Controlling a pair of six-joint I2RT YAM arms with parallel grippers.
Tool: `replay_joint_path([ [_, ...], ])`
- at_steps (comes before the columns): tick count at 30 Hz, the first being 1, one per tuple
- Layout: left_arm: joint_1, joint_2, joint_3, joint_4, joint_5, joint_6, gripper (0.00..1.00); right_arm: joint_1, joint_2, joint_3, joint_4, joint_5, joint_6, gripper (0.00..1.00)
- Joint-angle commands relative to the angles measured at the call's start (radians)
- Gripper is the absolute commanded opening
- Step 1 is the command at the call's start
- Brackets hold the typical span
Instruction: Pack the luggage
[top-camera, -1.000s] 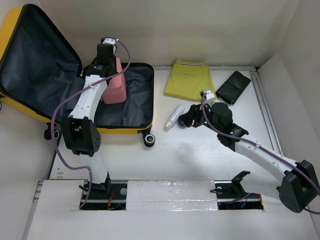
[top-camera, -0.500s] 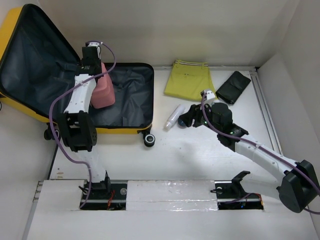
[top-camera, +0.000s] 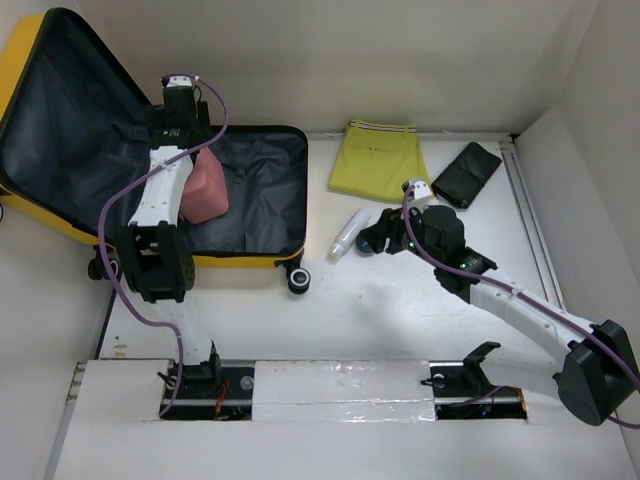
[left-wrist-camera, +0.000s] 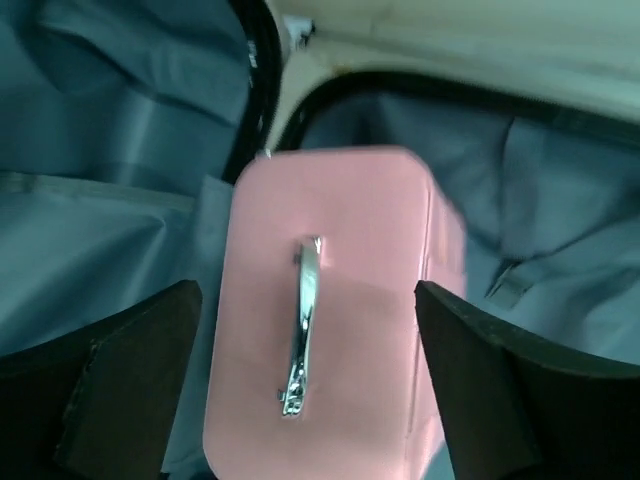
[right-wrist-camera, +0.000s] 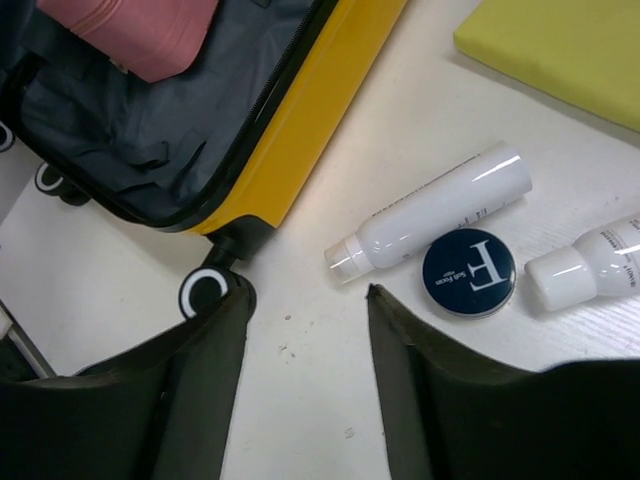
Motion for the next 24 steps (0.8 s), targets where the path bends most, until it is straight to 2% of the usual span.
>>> replay_joint_path([
  [1, -0.038, -0.082, 0.126, 0.048, -0.062, -0.092, 0.86, -0.007, -0.015, 0.003, 0.02, 0.018, 0.002, 0.56],
  [3, -0.059, -0.116, 0.21, 0.028, 0.003, -0.204, 0.86, -0.016, -0.026, -0.006, 0.02, 0.018, 0.002, 0.42],
  [4, -0.068, -0.13, 0.231, 0.018, 0.031, -0.244, 0.86, -0.016, -0.043, -0.006, 0.01, 0.028, 0.002, 0.17],
  [6, -0.129, -0.196, 0.216, 0.038, 0.086, -0.295, 0.83, -0.027, -0.069, -0.017, 0.001, 0.076, 0.002, 0.02],
  [7, -0.171, -0.22, 0.194, 0.069, 0.087, -0.295, 0.81, -0.038, -0.084, -0.029, 0.001, 0.093, 0.002, 0.0],
  [8, -0.224, -0.243, 0.17, 0.083, 0.065, -0.286, 0.74, -0.038, -0.116, -0.029, -0.009, 0.109, 0.002, 0.0],
  [9, -0.357, -0.281, 0.11, 0.095, 0.023, -0.268, 0.72, -0.048, -0.133, -0.041, -0.009, 0.129, 0.014, 0.0],
  [11, -0.506, -0.305, 0.033, 0.118, -0.028, -0.254, 0.69, -0.071, -0.167, -0.066, -0.009, 0.195, 0.034, 0.0],
  [12, -0.648, -0.315, -0.058, 0.129, -0.041, -0.254, 0.64, -0.084, -0.198, -0.066, -0.028, 0.215, 0.048, 0.0],
  [15, -0.827, -0.299, -0.182, 0.161, -0.053, -0.342, 0.57, -0.154, -0.248, -0.09, -0.058, 0.243, 0.071, 0.0],
  [16, -0.922, -0.271, -0.244, 0.17, -0.08, -0.353, 0.57, -0.176, -0.262, -0.09, -0.068, 0.243, 0.081, 0.0],
  [20, -1.039, -0.19, -0.335, 0.161, -0.137, -0.438, 0.57, -0.303, -0.333, -0.129, -0.082, 0.212, 0.106, 0.14],
  [21, -1.039, -0.179, -0.352, 0.161, -0.137, -0.456, 0.57, -0.32, -0.348, -0.142, -0.082, 0.2, 0.117, 0.25],
  [24, -1.039, -0.156, -0.439, 0.207, -0.137, -0.481, 0.57, -0.38, -0.38, -0.153, -0.096, 0.189, 0.138, 0.36],
])
